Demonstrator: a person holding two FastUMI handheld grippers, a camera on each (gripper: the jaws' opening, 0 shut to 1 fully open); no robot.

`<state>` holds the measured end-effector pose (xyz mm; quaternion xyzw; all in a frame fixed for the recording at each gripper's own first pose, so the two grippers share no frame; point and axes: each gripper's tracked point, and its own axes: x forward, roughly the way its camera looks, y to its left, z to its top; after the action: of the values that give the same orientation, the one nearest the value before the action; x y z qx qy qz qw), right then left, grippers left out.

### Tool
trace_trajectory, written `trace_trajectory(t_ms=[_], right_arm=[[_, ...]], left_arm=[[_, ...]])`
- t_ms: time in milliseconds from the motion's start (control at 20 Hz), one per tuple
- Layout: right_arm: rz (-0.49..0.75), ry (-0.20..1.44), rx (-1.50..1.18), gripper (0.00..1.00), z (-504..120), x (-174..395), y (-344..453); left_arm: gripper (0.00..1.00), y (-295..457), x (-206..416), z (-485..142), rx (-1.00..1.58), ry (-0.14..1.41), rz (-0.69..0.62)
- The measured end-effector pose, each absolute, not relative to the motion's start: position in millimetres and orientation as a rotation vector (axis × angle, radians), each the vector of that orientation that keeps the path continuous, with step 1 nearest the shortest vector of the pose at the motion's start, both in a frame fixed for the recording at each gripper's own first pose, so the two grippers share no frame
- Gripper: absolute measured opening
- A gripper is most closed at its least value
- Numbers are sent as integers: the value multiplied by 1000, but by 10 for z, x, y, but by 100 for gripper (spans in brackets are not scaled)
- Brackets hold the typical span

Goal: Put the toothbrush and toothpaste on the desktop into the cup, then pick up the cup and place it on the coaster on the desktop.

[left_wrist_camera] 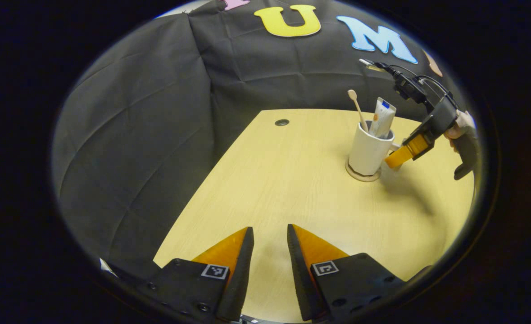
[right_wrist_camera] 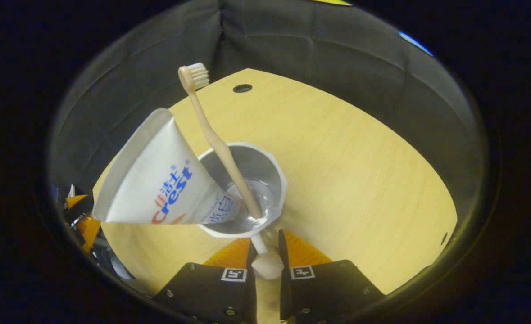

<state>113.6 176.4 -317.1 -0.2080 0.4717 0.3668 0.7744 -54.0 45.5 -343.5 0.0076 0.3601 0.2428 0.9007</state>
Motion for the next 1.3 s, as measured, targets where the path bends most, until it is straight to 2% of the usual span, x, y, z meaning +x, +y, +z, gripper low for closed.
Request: trace_trajectory(t_ms=[150, 200, 250, 300, 700, 1000, 1050, 1100, 1300], right_arm=[[776, 1024, -467, 20, -2995, 1015, 1942], [773, 1027, -469, 24, -2968, 1018, 1984], [772, 1027, -473, 24, -2996, 1055, 1969], [772, 1026, -477, 20, -3004, 1059, 1991], [782, 1027, -490, 20, -3059, 1011, 2037], [794, 1022, -465, 26, -2967, 976, 1949], [796, 1019, -469, 34, -2924, 968, 1944], [796, 1011, -469, 26, -2893, 970, 1947], [796, 972, -441, 26, -2687, 971, 1937]], left_arm=[[53, 476, -568, -3406, 19, 740, 500], [53, 489, -578, -3394, 18, 739, 500], [53, 489, -577, -3383, 17, 738, 501], [53, 491, -576, -3376, 16, 737, 503], [53, 503, -520, -3367, 10, 728, 510], [53, 342, -520, -3358, 15, 721, 501], [53, 362, -510, -3339, 17, 720, 498], [53, 352, -488, -3338, 20, 719, 493], [53, 287, -462, -3256, 35, 704, 468]])
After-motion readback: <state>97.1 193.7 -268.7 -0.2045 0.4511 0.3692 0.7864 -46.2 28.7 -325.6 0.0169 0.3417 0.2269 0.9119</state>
